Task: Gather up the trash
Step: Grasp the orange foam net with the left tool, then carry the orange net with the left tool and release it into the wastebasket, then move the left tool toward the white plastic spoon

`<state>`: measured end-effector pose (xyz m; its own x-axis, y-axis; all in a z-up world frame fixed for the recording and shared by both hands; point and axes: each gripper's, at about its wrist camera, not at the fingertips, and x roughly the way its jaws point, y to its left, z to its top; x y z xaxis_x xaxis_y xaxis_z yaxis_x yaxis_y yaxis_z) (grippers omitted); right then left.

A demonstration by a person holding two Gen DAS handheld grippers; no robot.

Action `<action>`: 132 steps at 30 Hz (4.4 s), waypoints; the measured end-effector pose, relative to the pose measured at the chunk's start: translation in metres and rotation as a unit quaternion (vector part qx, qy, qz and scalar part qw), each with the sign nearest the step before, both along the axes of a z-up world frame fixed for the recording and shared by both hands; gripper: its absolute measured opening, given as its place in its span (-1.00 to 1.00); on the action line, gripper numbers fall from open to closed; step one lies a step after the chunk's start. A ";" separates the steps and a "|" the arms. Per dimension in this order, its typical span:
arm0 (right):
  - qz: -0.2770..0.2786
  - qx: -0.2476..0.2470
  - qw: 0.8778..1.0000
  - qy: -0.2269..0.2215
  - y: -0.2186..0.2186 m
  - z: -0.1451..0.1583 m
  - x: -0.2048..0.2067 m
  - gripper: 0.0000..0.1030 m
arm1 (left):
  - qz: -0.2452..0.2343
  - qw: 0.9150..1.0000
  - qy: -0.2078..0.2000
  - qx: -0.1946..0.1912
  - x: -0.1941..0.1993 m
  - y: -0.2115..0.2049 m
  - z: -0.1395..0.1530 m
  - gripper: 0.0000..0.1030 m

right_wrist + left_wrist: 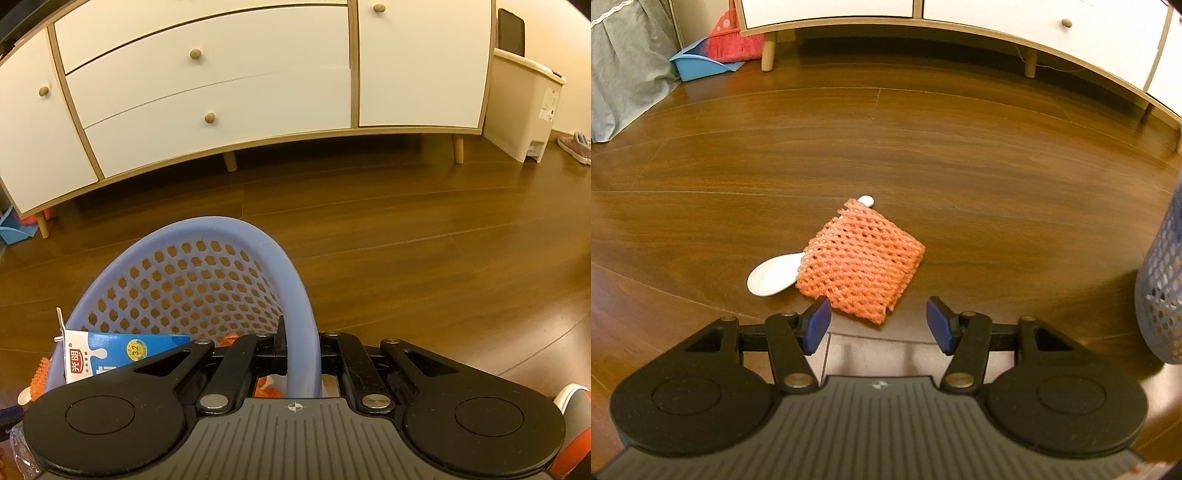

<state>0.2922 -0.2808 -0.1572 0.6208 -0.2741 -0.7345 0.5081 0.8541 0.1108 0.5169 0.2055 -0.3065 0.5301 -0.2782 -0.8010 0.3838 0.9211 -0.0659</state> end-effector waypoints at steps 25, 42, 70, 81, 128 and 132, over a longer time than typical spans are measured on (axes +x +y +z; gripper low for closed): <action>-0.006 0.003 1.000 0.001 -0.001 -0.004 -0.001 -0.96 | 0.001 1.000 0.002 0.017 0.020 -0.012 -0.038 -0.83; 0.017 -0.003 1.000 0.003 0.014 0.002 -0.005 -0.95 | -0.026 0.998 -0.049 -0.036 -0.046 0.003 0.072 -0.84; 0.069 0.008 0.998 0.003 0.055 0.004 0.006 -0.94 | -0.175 0.970 -0.100 -0.136 -0.115 -0.066 0.196 -0.83; 0.073 0.011 0.997 0.003 0.056 0.005 0.005 -0.94 | -0.243 0.955 -0.076 -0.154 -0.131 -0.097 0.192 -0.74; 0.011 0.040 0.999 0.030 0.030 0.000 0.004 -0.98 | -0.096 0.987 -0.050 -0.115 -0.081 -0.008 0.155 -0.42; 0.006 0.047 0.999 0.026 0.028 0.002 0.006 -0.98 | -0.085 0.991 -0.040 -0.098 -0.078 -0.001 0.142 -0.42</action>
